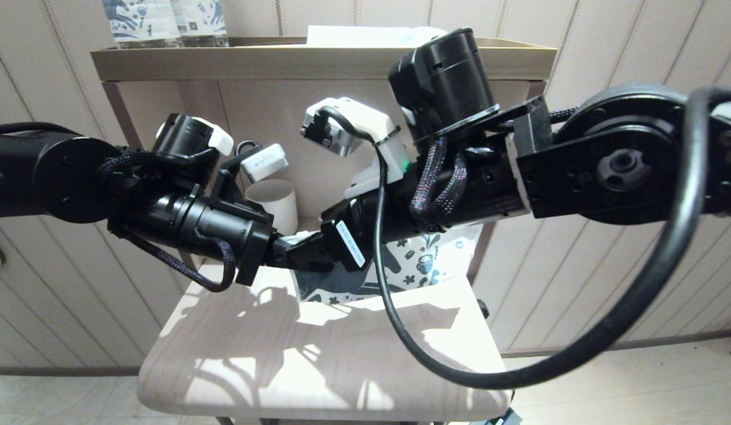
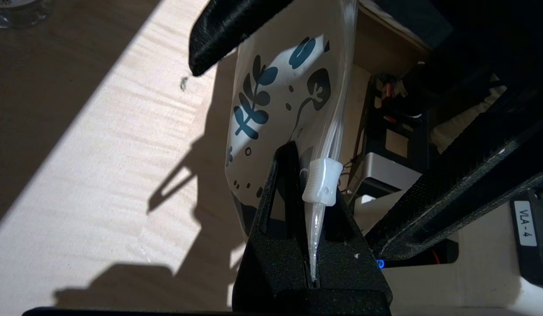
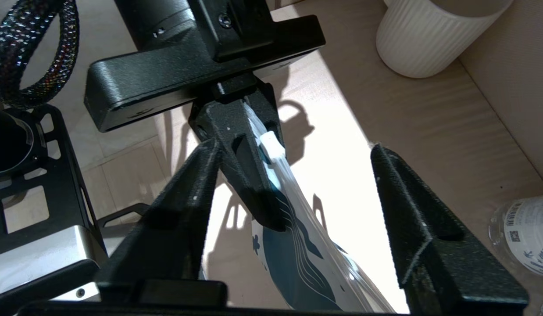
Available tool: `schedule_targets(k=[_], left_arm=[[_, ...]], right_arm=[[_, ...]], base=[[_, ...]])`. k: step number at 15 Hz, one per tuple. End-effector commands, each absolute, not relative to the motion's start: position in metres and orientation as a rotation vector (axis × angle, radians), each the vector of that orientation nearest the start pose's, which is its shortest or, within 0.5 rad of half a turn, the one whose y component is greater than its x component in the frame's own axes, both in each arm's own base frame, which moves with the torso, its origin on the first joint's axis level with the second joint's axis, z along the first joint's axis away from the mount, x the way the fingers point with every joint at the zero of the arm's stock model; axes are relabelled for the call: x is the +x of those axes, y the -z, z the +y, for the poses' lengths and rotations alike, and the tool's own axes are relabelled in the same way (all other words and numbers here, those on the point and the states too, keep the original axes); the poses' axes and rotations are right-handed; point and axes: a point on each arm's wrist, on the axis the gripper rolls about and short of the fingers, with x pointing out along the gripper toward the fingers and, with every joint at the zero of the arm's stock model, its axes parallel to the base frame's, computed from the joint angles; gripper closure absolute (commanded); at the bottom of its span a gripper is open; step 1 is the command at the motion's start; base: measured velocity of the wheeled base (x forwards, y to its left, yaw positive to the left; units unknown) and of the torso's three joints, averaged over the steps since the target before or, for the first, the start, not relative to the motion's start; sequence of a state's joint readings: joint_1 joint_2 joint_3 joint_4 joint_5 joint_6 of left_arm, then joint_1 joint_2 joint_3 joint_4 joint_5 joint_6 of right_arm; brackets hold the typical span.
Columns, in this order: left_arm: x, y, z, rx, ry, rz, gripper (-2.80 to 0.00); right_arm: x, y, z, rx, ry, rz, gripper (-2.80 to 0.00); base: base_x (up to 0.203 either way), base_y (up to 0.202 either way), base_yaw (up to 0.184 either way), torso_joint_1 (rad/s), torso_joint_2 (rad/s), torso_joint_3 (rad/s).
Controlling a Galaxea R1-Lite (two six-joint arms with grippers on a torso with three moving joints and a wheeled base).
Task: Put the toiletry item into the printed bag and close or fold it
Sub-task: Close the strorage bag and place it on the desk
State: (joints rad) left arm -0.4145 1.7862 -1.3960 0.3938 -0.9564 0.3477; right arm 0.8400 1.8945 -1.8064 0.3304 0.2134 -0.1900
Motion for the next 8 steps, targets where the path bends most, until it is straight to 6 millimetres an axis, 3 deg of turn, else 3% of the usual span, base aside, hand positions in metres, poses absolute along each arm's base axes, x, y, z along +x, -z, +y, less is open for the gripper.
schedule_targets(k=[1,8], left_arm=[[0.2854,-0.2309,-0.1456,0.049,1.418,0.576,0.00],[0.2854,-0.2309,-0.1456,0.049,1.418,0.576,0.00]], right_arm=[[0.2424,-0.3022,0.2779,-0.309,-1.077,0.320,-2.80],[0.2429,-0.3031,0.2794,-0.303,-1.080,0.318,-2.80]], base=[[0.000,0.000,0.000,0.000,0.00,0.000],[0.000,0.000,0.000,0.000,0.00,0.000]])
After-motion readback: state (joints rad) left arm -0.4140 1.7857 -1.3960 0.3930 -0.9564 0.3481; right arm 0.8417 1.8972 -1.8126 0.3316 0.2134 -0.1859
